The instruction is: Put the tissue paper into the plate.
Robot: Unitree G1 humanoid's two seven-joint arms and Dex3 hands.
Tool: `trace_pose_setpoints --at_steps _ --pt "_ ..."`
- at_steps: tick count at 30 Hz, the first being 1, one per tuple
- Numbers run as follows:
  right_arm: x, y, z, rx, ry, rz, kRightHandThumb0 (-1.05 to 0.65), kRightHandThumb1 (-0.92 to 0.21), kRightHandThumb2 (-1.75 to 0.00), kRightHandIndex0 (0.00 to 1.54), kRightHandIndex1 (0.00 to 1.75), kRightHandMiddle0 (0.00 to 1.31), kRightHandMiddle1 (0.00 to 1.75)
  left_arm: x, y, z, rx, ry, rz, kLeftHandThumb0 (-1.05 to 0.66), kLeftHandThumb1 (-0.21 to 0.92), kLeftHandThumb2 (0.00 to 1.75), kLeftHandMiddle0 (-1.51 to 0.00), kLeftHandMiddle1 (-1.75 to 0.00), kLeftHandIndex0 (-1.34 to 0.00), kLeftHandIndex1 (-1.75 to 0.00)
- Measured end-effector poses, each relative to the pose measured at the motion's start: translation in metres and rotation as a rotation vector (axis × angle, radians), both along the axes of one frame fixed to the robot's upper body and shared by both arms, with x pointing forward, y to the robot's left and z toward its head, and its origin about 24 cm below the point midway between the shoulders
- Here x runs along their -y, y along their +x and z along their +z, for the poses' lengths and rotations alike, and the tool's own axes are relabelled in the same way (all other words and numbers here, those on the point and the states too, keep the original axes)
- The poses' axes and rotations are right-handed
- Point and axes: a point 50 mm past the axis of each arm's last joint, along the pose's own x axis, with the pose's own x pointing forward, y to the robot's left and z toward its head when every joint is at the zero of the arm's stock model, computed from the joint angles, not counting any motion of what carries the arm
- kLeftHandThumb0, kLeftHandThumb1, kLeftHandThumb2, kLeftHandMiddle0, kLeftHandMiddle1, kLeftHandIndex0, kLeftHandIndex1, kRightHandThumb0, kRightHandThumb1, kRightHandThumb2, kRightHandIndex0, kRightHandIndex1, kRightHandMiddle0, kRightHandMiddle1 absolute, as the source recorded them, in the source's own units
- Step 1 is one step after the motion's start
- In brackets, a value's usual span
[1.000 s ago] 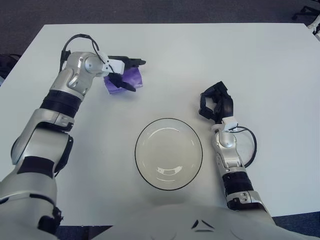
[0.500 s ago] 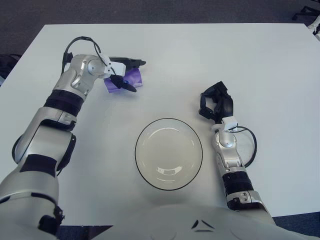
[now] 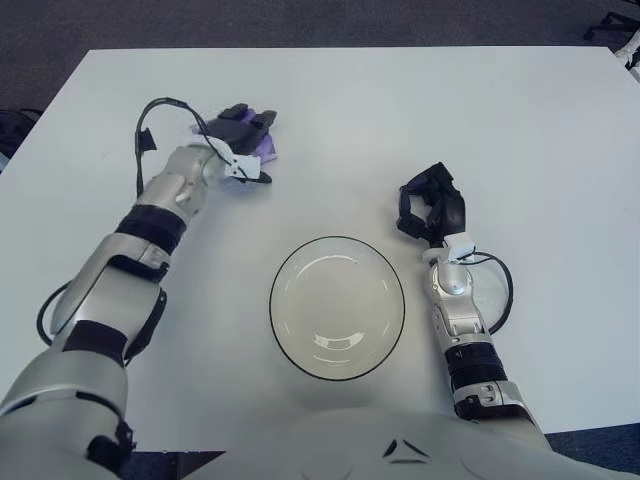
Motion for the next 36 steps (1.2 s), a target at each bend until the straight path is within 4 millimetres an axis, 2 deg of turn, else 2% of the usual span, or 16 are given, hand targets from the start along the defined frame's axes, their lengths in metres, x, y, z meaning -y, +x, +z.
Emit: trace_pose_setpoints --at_steps 5,24,28,29,30,31,33,35,36 --pt "0.000 0.000 0.000 0.007 -0.001 0.007 -0.41 -0.53 -1.06 0.62 1.37 0.44 1.75 -0.005 -0.002 -0.011 0.112 -0.014 0.061 -1.05 0.79 0.35 0.00 0.00 0.00 0.00" --pt "0.000 -0.001 0.000 0.009 -0.006 0.016 -0.41 -0.53 -1.06 0.62 1.37 0.44 1.75 -0.022 -0.007 -0.029 0.300 -0.094 0.148 -1.05 0.77 0.35 0.00 0.00 0.00 0.00" --pt "0.000 -0.001 0.000 0.008 -0.008 0.020 -0.41 -0.53 -1.06 0.62 1.37 0.44 1.75 -0.026 -0.008 -0.032 0.330 -0.124 0.173 -1.05 0.71 0.45 0.00 0.00 0.00 0.00" --pt "0.000 -0.001 0.000 0.008 -0.008 0.021 -0.41 -0.52 -1.06 0.62 1.37 0.44 1.75 -0.027 -0.008 -0.033 0.335 -0.133 0.179 -1.01 0.67 0.51 0.00 0.00 0.00 0.00" --pt "0.000 -0.001 0.000 0.008 -0.008 0.021 -0.41 -0.52 -1.07 0.62 1.37 0.45 1.75 -0.027 -0.009 -0.034 0.343 -0.149 0.184 -0.97 0.58 0.64 0.00 -0.01 0.00 0.00" --pt "0.000 -0.001 0.000 0.008 -0.008 0.021 -0.42 -0.52 -1.07 0.62 1.37 0.45 1.75 -0.028 -0.009 -0.034 0.350 -0.163 0.191 -0.90 0.50 0.75 0.00 -0.12 0.00 -0.11" --pt "0.001 -0.001 0.000 0.008 -0.008 0.021 -0.42 -0.52 -1.07 0.62 1.37 0.45 1.75 -0.029 -0.009 -0.034 0.367 -0.211 0.209 -0.84 0.42 0.85 0.00 -0.28 0.00 -0.30" --pt "0.001 -0.001 0.000 0.008 -0.008 0.021 -0.42 -0.52 -1.07 0.62 1.37 0.45 1.75 -0.029 -0.009 -0.035 0.375 -0.238 0.223 -0.77 0.34 0.93 0.00 -0.59 0.00 -0.64" --pt "0.001 -0.001 0.000 0.008 -0.008 0.021 -0.42 -0.52 -1.07 0.62 1.37 0.45 1.75 -0.029 -0.010 -0.035 0.379 -0.256 0.231 -0.73 0.29 0.98 0.00 -0.83 0.00 -0.85"
